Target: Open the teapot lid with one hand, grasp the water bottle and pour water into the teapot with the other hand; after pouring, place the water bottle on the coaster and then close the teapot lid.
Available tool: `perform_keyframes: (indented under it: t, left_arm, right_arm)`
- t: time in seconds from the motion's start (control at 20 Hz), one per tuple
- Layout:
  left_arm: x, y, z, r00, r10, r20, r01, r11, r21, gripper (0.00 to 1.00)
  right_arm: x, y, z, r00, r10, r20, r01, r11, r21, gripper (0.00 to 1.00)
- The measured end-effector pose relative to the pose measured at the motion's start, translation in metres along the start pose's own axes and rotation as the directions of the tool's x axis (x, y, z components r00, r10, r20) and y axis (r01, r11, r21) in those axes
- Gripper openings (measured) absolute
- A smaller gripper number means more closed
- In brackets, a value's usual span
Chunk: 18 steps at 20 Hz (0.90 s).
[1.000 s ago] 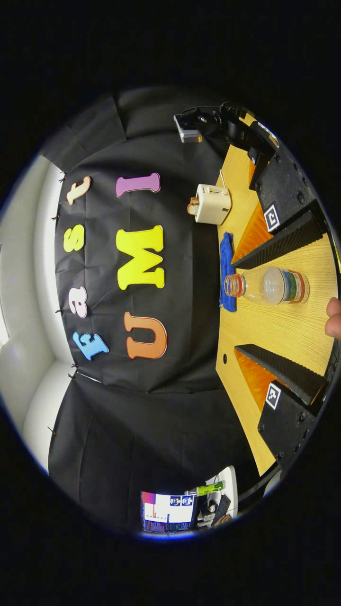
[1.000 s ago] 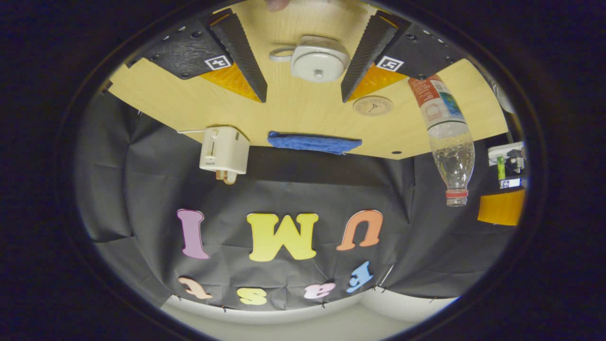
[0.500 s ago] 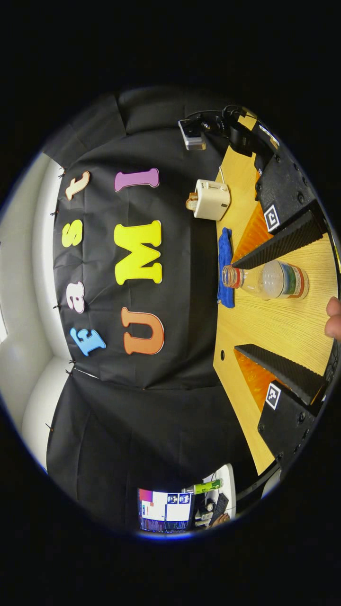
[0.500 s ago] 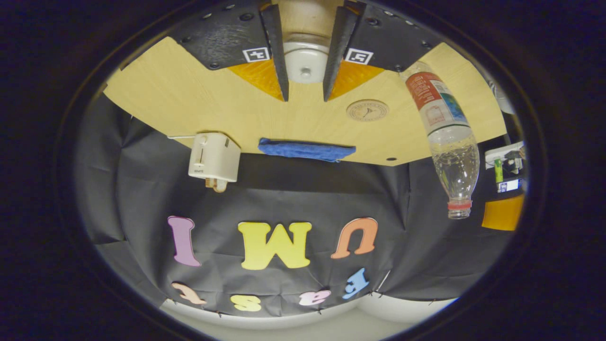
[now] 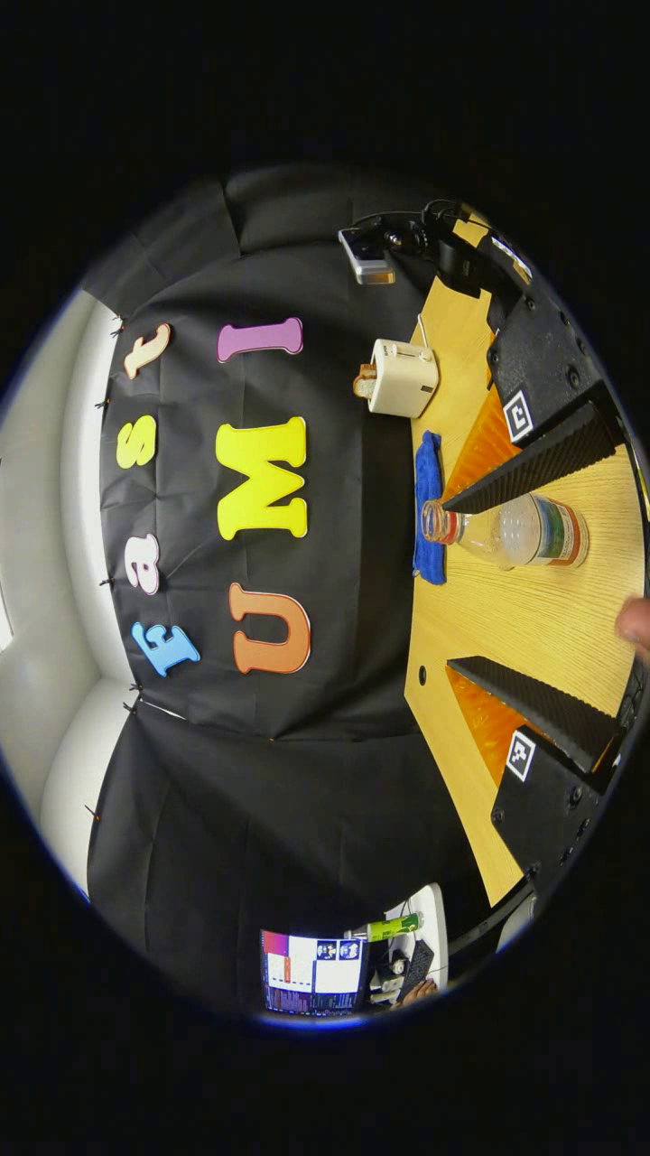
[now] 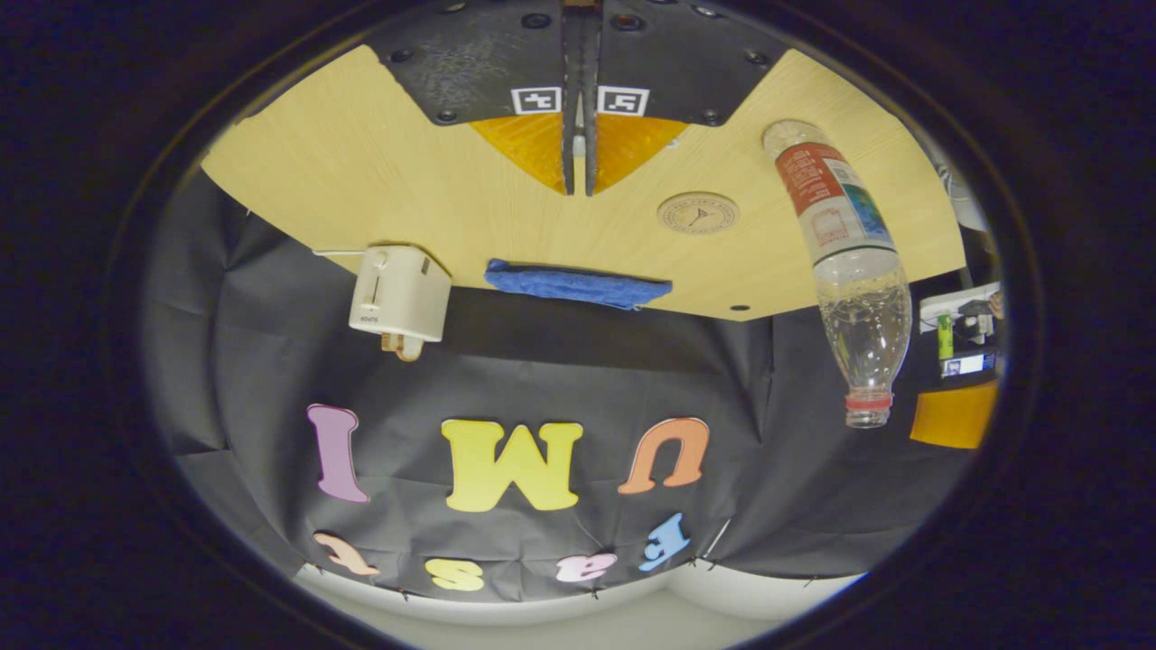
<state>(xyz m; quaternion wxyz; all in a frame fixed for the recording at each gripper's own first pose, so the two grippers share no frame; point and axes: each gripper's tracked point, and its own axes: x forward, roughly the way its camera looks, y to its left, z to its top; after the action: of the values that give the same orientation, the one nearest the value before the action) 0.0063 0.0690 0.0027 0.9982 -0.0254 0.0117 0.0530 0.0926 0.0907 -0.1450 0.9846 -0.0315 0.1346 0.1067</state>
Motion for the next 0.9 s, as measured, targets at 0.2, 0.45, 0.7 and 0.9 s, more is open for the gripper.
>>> perform_keyframes:
  t: [0.2, 0.45, 0.7, 0.9]
  left_arm:
    - [0.001, -0.002, -0.001, 1.0, 0.002, 0.009, -0.002, 1.0, 0.004, 0.99]
    - [-0.008, -0.022, -0.032, 0.996, -0.06, -0.062, 0.058, 0.998, -0.03, 0.99]
    - [-0.018, -0.035, -0.072, 0.982, -0.127, -0.141, 0.118, 0.99, -0.072, 1.0]
    - [-0.007, -0.047, -0.101, 0.968, -0.151, -0.201, 0.14, 0.988, -0.069, 0.99]
  right_arm:
    - [-0.007, -0.004, 0.021, 0.999, 0.013, 0.05, -0.014, 1.0, 0.012, 0.0]
    - [-0.025, -0.012, 0.043, 0.996, 0.038, 0.082, -0.039, 0.999, 0.016, 0.0]
    - [-0.05, -0.018, 0.045, 0.994, 0.053, 0.098, -0.053, 0.999, -0.005, 0.0]
    - [-0.069, -0.028, 0.044, 0.993, 0.045, 0.107, -0.043, 0.999, -0.022, 0.0]
